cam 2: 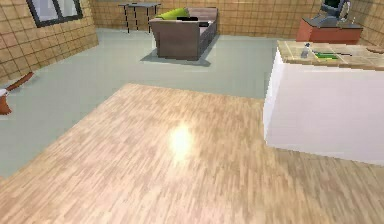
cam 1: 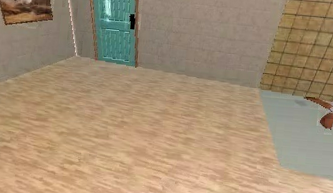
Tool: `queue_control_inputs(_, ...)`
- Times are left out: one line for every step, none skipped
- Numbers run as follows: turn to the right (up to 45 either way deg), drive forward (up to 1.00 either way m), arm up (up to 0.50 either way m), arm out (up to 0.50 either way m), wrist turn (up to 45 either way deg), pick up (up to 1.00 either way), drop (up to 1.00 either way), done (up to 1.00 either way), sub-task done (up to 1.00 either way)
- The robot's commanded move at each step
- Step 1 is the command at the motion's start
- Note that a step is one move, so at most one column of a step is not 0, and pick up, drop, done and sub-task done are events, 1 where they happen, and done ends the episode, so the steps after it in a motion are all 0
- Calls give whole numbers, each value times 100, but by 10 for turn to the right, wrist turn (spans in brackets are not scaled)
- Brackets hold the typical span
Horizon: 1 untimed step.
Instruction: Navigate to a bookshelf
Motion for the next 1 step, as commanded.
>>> queue_control_inputs(120,0,0,0,0,0,0,0,0)
